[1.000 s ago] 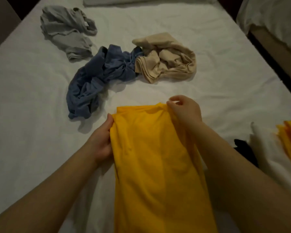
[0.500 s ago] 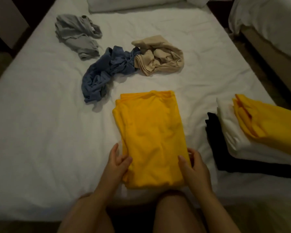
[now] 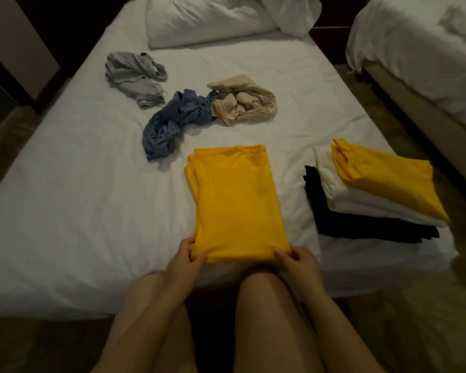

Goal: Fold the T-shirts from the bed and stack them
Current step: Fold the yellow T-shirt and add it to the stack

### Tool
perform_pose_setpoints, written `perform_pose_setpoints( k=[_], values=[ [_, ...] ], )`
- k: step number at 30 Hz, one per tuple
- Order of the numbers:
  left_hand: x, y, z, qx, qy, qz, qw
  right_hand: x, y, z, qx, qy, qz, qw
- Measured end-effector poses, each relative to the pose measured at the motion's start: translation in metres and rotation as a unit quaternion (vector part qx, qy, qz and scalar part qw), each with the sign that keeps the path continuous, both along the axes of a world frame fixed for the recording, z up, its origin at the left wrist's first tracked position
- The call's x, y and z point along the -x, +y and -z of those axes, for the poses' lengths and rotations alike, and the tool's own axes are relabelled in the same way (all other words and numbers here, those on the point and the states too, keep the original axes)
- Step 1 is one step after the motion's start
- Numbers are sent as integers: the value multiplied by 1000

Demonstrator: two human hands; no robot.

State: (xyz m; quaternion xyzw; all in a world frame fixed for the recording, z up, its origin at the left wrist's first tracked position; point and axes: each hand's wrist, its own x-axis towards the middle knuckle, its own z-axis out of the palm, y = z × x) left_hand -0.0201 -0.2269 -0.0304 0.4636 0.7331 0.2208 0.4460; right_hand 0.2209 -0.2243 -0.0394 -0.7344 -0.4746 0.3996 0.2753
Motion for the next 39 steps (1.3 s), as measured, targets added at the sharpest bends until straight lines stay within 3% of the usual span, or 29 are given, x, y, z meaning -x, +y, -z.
perform_pose_setpoints(
  k=[8, 13, 19, 24, 34, 39],
  values=[
    [-7, -40, -30, -29, -51, -45, 997, 0, -36, -12, -76, -51, -17, 996],
    [0, -77, -40, -8, -59, 7, 998, -7, -73, -12, -97, -62, -28, 993],
    [5, -107, -65, -100, 37, 134, 985, -18, -99, -28, -117, -68, -49, 990],
    [8, -120, -68, -171, 143, 160, 962, -12, -103, -50, -174, 35, -134, 975],
    [31, -88, -69, -172, 15, 47, 984, -7, -76, -59, -252, 92, -112, 957],
    [35, -53, -78, -175, -78, -3, 981, 3, -46, -77, -220, 173, -78, 957]
  ],
)
